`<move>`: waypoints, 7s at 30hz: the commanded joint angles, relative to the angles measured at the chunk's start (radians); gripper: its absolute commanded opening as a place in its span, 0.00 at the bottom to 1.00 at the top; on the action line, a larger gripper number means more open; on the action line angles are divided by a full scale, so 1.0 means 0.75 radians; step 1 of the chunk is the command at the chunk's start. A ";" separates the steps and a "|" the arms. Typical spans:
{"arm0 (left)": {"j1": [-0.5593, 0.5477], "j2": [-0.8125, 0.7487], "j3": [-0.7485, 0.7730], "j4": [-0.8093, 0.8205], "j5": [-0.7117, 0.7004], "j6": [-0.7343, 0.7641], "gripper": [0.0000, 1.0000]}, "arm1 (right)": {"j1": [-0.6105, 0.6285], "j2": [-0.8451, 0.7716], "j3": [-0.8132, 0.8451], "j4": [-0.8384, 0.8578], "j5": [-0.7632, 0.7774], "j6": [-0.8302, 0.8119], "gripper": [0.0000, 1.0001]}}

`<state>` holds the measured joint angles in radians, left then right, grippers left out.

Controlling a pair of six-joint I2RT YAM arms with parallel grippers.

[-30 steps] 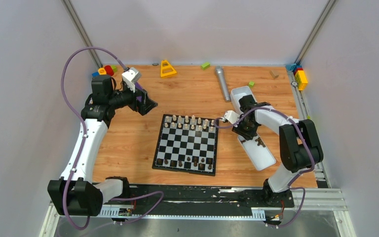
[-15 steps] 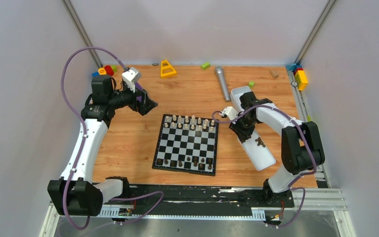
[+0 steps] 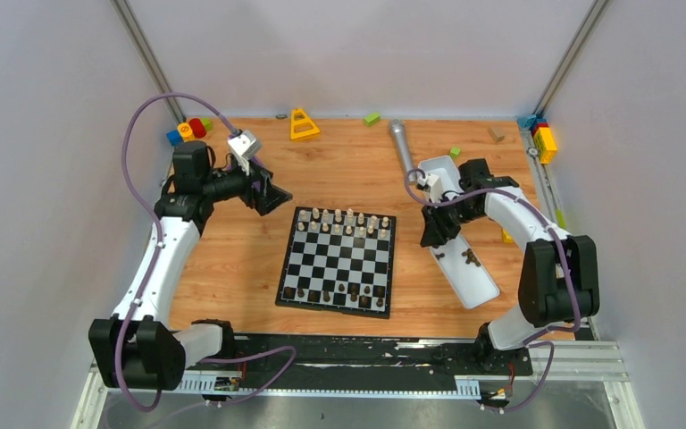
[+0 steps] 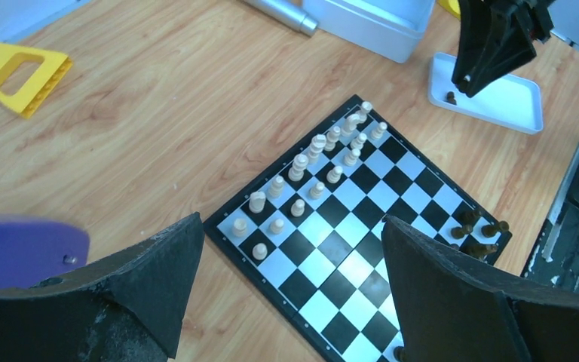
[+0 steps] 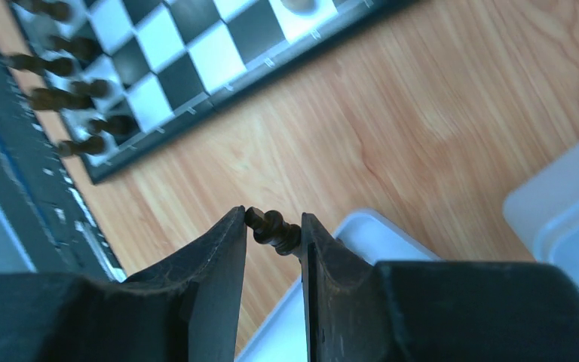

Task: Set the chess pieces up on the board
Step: Pick up the chess piece from the storage box, then place the chess piece on the chessboard.

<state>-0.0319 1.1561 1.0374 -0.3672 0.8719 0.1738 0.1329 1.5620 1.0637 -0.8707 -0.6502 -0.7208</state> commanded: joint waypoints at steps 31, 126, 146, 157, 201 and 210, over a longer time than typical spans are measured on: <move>-0.755 0.590 0.148 0.927 0.138 -0.080 0.81 | 0.129 -0.025 0.164 1.090 -1.051 1.290 0.12; -0.823 0.451 -0.052 0.790 0.100 0.063 0.00 | 0.381 -0.310 0.209 0.461 -0.277 0.573 0.41; -0.824 0.451 -0.037 0.775 0.067 0.063 0.00 | 0.449 -0.301 0.217 0.389 -0.207 0.504 0.05; -0.816 0.371 -0.042 0.667 -0.066 0.166 0.90 | 0.448 -0.328 0.301 0.280 -0.129 0.455 0.00; -0.166 -0.021 0.174 -0.161 -0.506 0.170 1.00 | 1.112 0.184 0.363 0.158 0.038 0.264 0.00; -0.166 -0.034 0.160 -0.149 -0.501 0.163 1.00 | 1.126 0.181 0.274 0.238 0.092 0.265 0.00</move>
<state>-0.1623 1.1599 1.1591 -0.5056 0.4877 0.3161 0.9684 1.6951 1.2942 -0.7513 -0.6018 -0.5034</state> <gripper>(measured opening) 0.997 0.211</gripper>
